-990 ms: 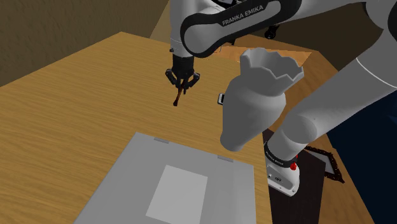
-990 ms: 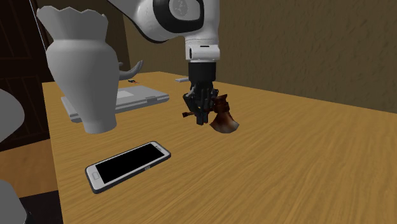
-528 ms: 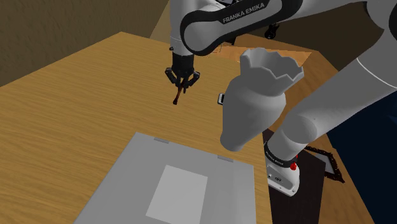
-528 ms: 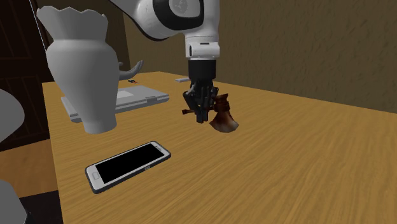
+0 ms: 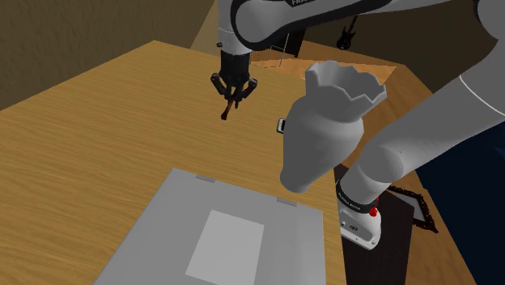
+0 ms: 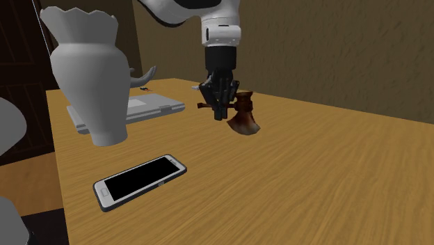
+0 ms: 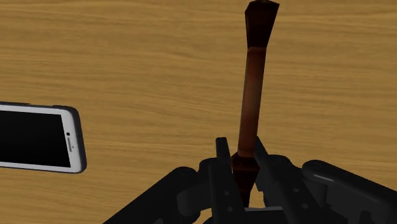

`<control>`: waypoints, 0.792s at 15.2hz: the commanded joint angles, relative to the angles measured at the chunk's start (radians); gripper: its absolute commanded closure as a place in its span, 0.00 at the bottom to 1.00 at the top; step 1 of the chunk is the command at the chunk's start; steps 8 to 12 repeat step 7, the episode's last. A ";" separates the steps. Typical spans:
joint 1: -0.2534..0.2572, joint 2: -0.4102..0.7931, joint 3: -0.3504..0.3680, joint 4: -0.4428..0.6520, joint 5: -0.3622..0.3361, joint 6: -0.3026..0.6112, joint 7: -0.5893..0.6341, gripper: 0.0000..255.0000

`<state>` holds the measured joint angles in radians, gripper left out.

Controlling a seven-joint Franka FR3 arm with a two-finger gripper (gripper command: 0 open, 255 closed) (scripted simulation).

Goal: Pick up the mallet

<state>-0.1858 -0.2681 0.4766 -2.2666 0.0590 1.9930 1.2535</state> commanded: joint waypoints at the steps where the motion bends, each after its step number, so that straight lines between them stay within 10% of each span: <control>1: 0.000 -0.006 -0.003 0.022 0.001 -0.028 -0.003 1.00; 12: -0.001 -0.020 -0.010 0.066 0.005 -0.085 -0.009 1.00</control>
